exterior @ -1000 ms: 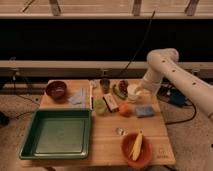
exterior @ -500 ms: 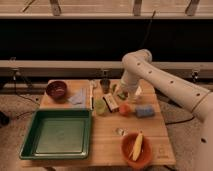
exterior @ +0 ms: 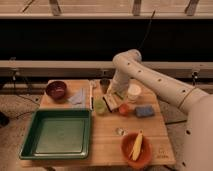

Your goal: Wipe tray with eraser

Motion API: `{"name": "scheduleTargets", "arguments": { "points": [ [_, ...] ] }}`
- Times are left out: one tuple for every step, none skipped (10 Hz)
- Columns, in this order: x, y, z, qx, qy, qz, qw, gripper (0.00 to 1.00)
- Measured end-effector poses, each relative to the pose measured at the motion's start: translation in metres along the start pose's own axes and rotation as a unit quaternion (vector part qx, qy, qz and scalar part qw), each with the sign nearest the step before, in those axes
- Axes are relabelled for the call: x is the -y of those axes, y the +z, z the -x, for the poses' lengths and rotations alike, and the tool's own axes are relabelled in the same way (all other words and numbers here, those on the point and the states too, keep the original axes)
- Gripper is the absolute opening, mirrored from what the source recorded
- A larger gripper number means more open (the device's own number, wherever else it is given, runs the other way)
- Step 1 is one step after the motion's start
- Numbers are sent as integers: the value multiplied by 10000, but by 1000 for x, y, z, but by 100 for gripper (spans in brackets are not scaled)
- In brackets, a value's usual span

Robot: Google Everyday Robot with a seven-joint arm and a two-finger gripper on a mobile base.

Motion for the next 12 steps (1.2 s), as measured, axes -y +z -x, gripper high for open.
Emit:
{"name": "scheduleTargets", "arguments": {
  "points": [
    [5, 5, -6, 2, -58, 6, 10000, 62],
    [8, 13, -12, 9, -99, 26, 9999, 62],
    [10, 19, -16, 32, -116, 53, 9999, 62],
    [13, 29, -22, 72, -132, 94, 9998, 62],
    [15, 36, -25, 84, -133, 116, 9998, 62],
    [18, 42, -28, 107, -135, 145, 9997, 62],
    [22, 50, -32, 137, -139, 180, 9996, 62],
    [28, 58, -36, 176, -151, 234, 9995, 62],
    [31, 62, -40, 186, -150, 272, 9993, 62],
    [32, 67, -43, 194, -144, 320, 9992, 62],
    [33, 71, -48, 186, -129, 392, 9990, 62],
    [34, 76, -53, 178, -116, 462, 9987, 62]
  ]
}}
